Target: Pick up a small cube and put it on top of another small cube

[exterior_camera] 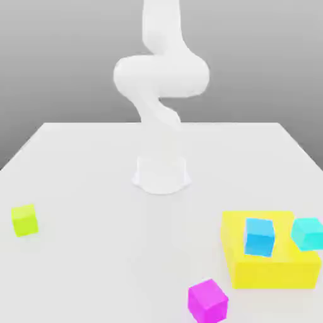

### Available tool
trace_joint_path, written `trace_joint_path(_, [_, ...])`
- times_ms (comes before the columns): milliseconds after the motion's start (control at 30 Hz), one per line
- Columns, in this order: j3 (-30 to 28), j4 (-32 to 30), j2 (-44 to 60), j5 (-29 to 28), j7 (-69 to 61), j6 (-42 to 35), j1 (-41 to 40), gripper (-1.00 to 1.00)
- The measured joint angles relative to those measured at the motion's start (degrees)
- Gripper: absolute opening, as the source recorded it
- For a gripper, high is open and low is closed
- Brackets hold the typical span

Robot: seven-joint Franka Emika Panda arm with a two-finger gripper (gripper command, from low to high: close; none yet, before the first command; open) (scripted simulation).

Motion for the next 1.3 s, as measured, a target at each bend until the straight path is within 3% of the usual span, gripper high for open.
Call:
trace_joint_path(533, [-22.62, -13.37, 33.88, 11.59, -3.19, 16.68, -10.27, 0.0])
trace_joint_path(767, [-28.46, -19.16, 46.91, 11.18, -0.76, 24.45, -19.78, 0.0])
trace_joint_path(933, [-23.63, -18.26, 53.82, 18.91, -6.4, 28.98, -24.08, 0.0])
trace_joint_path(1100, [-14.24, -16.51, 60.46, 28.11, -13.31, 33.5, -31.5, 0.0])
trace_joint_path(1133, [-13.23, -16.33, 61.15, 29.02, -13.99, 33.97, -32.31, -1.0])
trace_joint_path(1300, [-13.22, -16.33, 61.14, 28.91, -13.87, 33.93, -32.33, -1.0])
